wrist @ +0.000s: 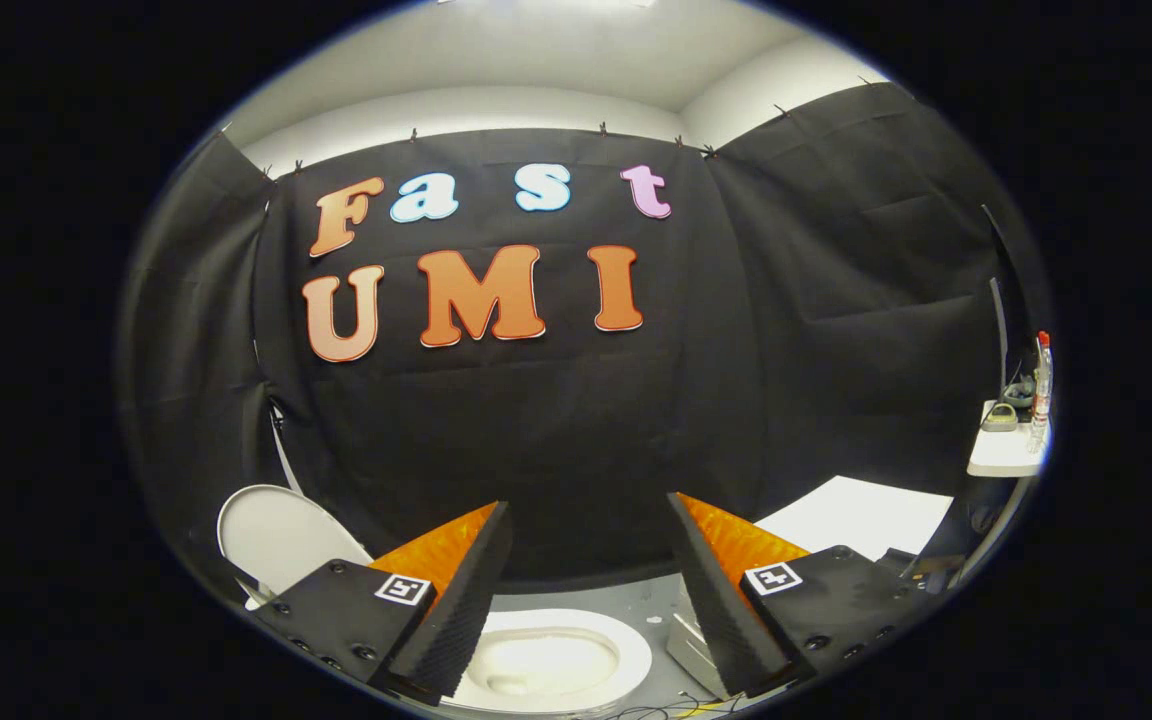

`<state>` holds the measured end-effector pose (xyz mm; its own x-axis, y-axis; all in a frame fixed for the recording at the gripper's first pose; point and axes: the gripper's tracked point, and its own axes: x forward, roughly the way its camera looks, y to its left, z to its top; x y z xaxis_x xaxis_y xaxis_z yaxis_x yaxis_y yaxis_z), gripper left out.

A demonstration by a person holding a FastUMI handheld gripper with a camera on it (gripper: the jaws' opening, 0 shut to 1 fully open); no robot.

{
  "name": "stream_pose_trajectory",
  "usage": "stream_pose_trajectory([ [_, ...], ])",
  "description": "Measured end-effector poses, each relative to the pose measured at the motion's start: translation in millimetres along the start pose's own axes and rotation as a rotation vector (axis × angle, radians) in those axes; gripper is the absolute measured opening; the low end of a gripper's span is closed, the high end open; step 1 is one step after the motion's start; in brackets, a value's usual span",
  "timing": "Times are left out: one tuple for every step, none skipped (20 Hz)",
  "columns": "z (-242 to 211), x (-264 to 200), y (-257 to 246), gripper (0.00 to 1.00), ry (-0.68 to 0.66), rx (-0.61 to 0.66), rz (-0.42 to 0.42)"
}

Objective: Open the toilet lid.

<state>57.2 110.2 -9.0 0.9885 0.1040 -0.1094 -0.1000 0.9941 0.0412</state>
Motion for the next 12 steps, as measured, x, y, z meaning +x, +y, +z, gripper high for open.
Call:
stream_pose_trajectory([
  [2,-2,1,0.98,-0.004,0.0,0.003],
  [3,-2,2,0.98,-0.008,0.004,0.005],
  [4,-3,3,0.98,-0.011,0.007,0.009],
  [4,-4,5,0.98,-0.012,0.009,0.012],
  [3,-4,7,0.98,-0.011,0.009,0.012],
  [2,-3,10,0.98,-0.01,0.008,0.012],
  [1,-2,11,0.98,-0.008,0.007,0.012],
  [0,-2,13,0.98,-0.006,0.007,0.013],
  [-1,-2,14,0.98,-0.003,0.006,0.013],
  [-2,-1,15,0.98,-0.002,0.006,0.015],
  [-3,-1,17,0.98,-0.001,0.004,0.015],
  [-5,0,18,0.98,0.0,0.002,0.014],
])
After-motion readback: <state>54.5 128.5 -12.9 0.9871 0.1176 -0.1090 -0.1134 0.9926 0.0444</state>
